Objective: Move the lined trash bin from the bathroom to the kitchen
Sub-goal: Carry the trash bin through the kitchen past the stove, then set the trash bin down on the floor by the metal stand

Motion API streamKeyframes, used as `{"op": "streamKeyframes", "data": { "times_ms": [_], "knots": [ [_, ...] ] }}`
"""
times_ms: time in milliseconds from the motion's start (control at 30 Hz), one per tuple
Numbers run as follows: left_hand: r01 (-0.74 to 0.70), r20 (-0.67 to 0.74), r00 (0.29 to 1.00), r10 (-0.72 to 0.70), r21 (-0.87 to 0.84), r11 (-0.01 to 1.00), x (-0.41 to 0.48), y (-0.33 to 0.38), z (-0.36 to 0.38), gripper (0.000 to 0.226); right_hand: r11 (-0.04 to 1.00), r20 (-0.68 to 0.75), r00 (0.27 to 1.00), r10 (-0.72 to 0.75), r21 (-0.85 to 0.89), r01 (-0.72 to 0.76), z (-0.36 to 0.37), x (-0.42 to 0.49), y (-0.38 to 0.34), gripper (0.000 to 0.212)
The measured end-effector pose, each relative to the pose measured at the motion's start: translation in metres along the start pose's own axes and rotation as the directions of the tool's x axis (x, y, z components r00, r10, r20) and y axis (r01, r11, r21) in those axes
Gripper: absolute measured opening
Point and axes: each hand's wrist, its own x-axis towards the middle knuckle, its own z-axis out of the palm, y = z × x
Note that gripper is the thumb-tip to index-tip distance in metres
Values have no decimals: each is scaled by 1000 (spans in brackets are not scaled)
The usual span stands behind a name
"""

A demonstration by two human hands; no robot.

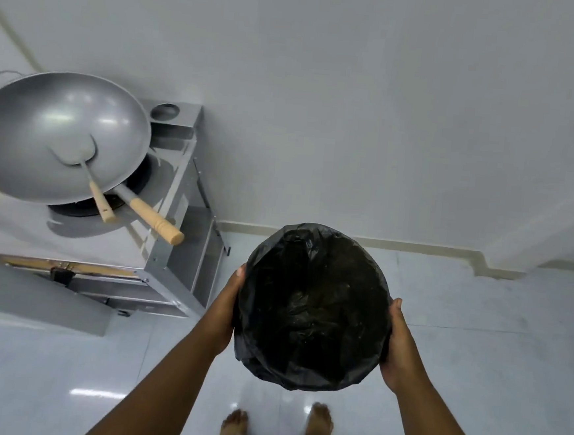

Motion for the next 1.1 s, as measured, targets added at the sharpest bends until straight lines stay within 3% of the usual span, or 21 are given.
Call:
{"op": "streamKeyframes", "data": {
  "times_ms": [300, 467, 567, 733, 1100],
  "knots": [
    [199, -122, 972, -199, -13, 980, 99, -112, -27, 64, 991, 57, 990, 133, -22, -132, -13, 124, 88, 56],
    [320, -122, 942, -311, 59, 946, 177, -202, -51, 44, 969, 58, 968, 244, 15, -245, -25, 210, 178, 53],
    [352, -92, 934, -344, 95, 931, 225, -259, -69, 46, 958, 96, 955, 282, 23, -285, -35, 264, 235, 56],
    [381, -58, 924, -377, 101, 919, 282, -334, -94, 71, 956, 143, 948, 284, 31, -291, -47, 334, 308, 58],
    [416, -65, 909, -412, 73, 906, 326, -396, -108, 59, 934, 128, 927, 353, -114, -340, -56, 390, 365, 63]
  ]
}}
